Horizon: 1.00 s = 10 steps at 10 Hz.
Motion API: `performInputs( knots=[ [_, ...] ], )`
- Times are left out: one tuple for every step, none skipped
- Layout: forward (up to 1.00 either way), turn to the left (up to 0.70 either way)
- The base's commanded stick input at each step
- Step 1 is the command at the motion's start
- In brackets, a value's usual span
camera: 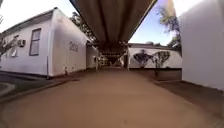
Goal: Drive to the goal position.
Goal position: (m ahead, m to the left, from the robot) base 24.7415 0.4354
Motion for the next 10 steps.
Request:
performInputs(
  knots=[
    [0.70, 0.00],
    [0.70, 0.00],
    [0.70, 0.00],
    [0.70, 0.00],
    [0.70, 0.00],
    [0.70, 0.00],
    [0.70, 0.00],
    [0.70, 0.00],
    [0.70, 0.00],
    [0.70, 0.00]
  ],
)
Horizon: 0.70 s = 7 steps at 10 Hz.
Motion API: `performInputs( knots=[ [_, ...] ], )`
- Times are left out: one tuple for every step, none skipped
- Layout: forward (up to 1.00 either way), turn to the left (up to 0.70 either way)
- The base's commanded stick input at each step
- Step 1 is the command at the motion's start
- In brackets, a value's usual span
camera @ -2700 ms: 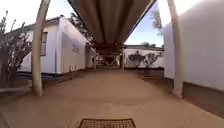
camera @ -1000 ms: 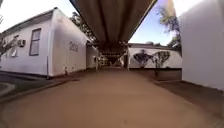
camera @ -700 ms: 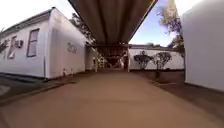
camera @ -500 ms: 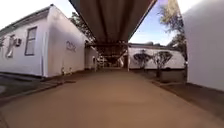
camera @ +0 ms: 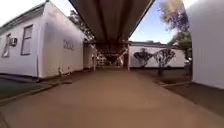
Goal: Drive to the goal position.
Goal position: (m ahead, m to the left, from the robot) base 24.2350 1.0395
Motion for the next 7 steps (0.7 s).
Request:
performInputs(
  knots=[
    [0.70, 0.00],
    [0.70, 0.00],
    [0.70, 0.00],
    [0.70, 0.00],
    [0.70, 0.00],
    [0.70, 0.00],
    [0.70, 0.00]
  ],
)
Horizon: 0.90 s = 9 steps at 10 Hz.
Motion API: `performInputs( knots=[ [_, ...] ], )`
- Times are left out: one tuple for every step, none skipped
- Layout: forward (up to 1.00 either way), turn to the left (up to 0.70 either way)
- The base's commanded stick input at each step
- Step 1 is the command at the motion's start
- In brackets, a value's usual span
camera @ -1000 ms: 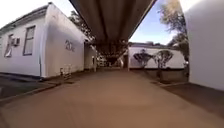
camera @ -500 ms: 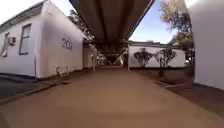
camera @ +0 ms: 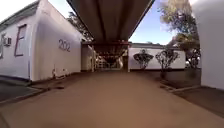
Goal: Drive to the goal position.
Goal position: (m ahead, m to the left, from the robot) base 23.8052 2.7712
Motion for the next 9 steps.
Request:
performInputs(
  knots=[
    [0.70, 0.00],
    [0.70, 0.00],
    [0.70, 0.00],
    [0.70, 0.00],
    [0.70, 0.00],
    [0.70, 0.00],
    [0.70, 0.00],
    [0.70, 0.00],
    [0.70, 0.00]
  ],
)
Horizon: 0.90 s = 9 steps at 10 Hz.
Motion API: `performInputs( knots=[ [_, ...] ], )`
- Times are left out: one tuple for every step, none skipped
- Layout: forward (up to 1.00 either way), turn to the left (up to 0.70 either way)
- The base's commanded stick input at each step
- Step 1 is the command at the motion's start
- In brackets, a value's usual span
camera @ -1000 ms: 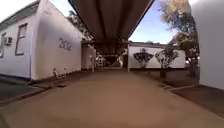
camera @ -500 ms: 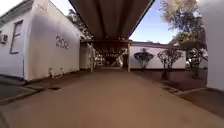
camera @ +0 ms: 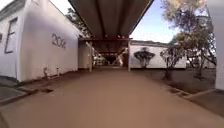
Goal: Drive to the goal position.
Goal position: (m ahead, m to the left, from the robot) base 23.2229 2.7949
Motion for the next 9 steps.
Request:
performInputs(
  knots=[
    [0.70, 0.00],
    [0.70, 0.00],
    [0.70, 0.00],
    [0.70, 0.00],
    [0.70, 0.00],
    [0.70, 0.00],
    [0.70, 0.00],
    [0.70, 0.00],
    [0.70, 0.00]
  ],
)
